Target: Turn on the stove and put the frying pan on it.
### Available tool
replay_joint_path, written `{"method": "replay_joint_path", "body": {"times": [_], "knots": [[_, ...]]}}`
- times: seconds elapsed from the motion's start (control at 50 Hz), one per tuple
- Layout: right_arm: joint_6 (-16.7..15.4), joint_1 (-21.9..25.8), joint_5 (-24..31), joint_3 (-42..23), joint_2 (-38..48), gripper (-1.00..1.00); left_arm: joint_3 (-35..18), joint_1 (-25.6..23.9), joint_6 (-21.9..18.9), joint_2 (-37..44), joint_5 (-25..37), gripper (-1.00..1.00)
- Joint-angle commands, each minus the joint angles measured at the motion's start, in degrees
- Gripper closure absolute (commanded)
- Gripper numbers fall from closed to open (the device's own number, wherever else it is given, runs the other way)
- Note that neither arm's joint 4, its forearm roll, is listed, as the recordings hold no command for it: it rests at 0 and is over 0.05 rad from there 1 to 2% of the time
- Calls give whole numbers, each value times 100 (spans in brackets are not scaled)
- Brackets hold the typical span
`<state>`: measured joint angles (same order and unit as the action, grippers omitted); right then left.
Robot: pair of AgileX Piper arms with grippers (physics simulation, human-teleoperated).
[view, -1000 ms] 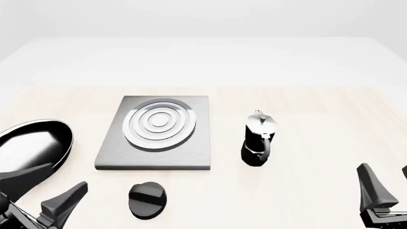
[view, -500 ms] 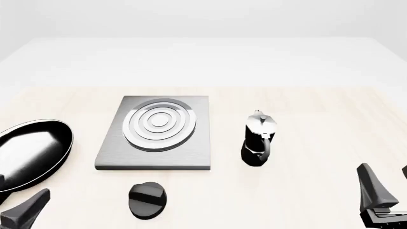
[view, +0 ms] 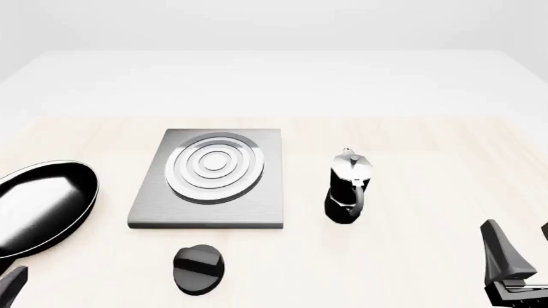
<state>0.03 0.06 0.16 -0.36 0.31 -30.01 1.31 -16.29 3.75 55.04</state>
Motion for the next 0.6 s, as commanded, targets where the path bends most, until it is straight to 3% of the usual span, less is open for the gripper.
{"method": "replay_joint_path", "body": {"times": [0.02, 0.6], "knots": [[0, -1, 0, 0, 0, -100, -171, 377, -231, 54, 156, -100], [0, -1, 0, 0, 0, -100, -96, 1411, -551, 644, -189, -100]]}}
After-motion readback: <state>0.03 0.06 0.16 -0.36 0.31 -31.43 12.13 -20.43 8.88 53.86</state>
